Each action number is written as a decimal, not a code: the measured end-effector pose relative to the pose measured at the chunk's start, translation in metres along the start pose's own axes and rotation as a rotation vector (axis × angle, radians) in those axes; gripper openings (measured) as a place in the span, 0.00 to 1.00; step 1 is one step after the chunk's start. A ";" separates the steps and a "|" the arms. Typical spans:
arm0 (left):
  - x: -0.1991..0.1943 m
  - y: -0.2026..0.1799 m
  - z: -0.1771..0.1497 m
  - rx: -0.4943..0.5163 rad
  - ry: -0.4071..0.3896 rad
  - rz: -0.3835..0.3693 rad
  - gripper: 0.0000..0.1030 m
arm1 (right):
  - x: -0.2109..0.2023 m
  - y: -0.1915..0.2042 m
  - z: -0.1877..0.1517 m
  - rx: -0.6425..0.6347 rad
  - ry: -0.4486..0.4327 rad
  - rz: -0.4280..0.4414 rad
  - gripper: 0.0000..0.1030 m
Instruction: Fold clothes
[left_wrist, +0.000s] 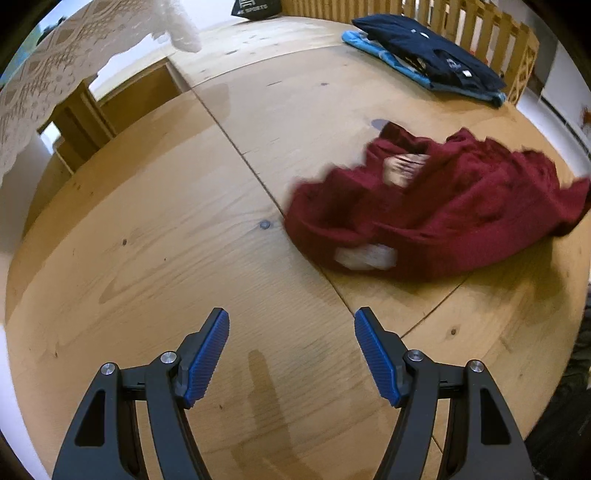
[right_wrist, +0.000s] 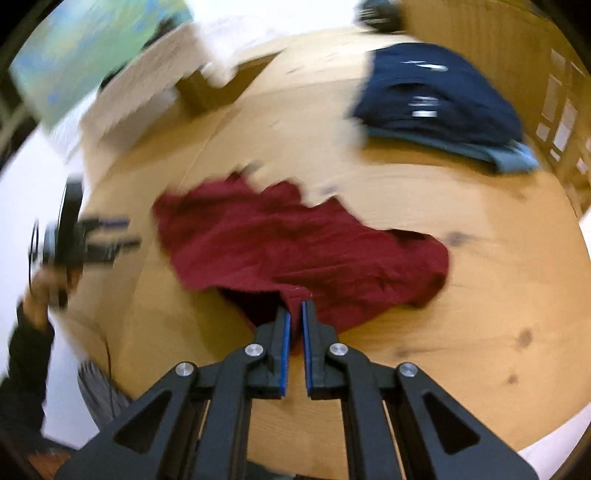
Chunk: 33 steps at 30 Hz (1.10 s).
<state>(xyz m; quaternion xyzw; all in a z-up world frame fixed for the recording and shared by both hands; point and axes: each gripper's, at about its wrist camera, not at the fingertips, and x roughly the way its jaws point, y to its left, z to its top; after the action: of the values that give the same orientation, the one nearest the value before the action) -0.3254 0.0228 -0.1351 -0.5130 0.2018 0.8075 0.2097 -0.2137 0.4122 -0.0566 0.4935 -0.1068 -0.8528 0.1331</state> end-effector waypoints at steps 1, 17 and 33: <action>0.002 -0.002 0.002 0.008 0.002 0.007 0.67 | -0.003 -0.010 -0.001 0.035 -0.023 0.007 0.06; 0.019 -0.033 0.039 0.048 0.038 -0.068 0.72 | 0.009 -0.032 -0.014 0.043 -0.028 -0.011 0.06; 0.012 -0.041 0.039 0.177 -0.024 -0.005 0.76 | 0.014 -0.024 -0.030 0.029 0.004 -0.051 0.06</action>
<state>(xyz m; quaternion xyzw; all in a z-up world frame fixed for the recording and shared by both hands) -0.3367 0.0800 -0.1350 -0.4834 0.2686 0.7920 0.2585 -0.1971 0.4286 -0.0907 0.4999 -0.1061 -0.8532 0.1043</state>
